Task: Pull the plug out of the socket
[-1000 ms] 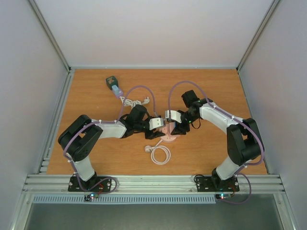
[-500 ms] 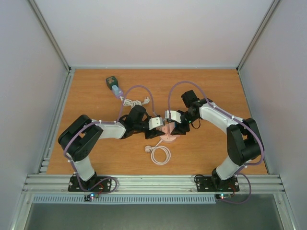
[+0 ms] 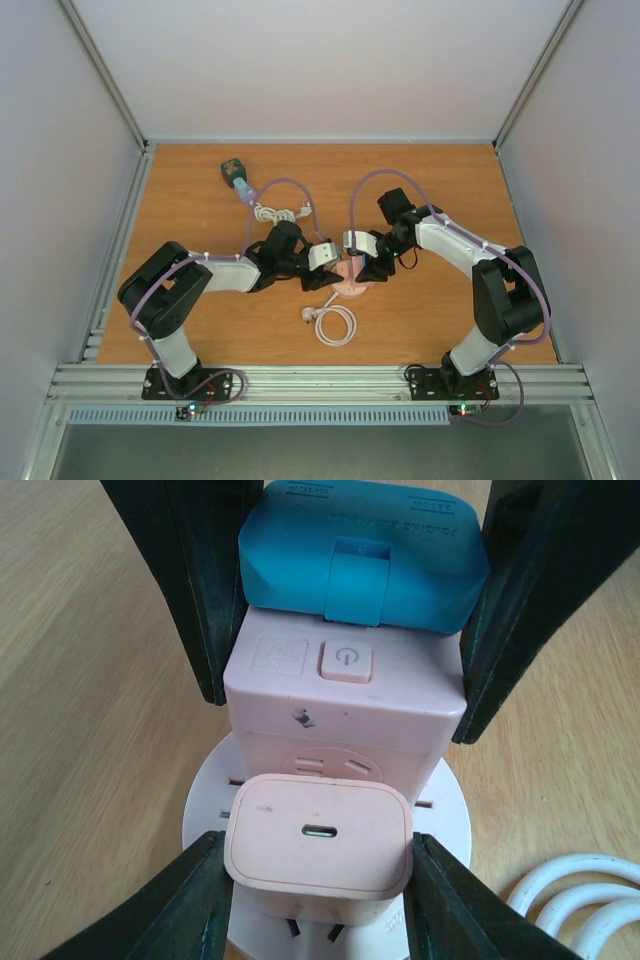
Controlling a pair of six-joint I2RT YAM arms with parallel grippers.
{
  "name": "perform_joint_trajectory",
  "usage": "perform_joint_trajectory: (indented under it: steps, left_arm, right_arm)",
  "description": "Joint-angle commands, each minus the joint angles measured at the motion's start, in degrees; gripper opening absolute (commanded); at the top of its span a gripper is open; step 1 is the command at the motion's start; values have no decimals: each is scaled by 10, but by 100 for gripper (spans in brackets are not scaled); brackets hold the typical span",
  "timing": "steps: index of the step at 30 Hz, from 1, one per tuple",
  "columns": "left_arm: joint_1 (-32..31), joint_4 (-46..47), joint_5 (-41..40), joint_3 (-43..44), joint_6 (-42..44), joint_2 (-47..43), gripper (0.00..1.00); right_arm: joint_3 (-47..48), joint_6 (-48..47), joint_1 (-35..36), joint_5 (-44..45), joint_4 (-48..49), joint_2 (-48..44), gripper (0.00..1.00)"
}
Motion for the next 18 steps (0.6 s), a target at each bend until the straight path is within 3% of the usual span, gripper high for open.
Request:
perform_joint_trajectory:
  steps: [1,8,18]
  left_arm:
    - [-6,108,33,-19,6,-56,32]
    - [-11,118,9,-22,49,-58,32]
    - [0,166,74,-16,-148,-37,29]
  right_arm:
    - [-6,-13,9,30,6,20,35]
    - [-8,-13,9,35,7,22,33]
    - [-10,-13,11,44,5,21,32]
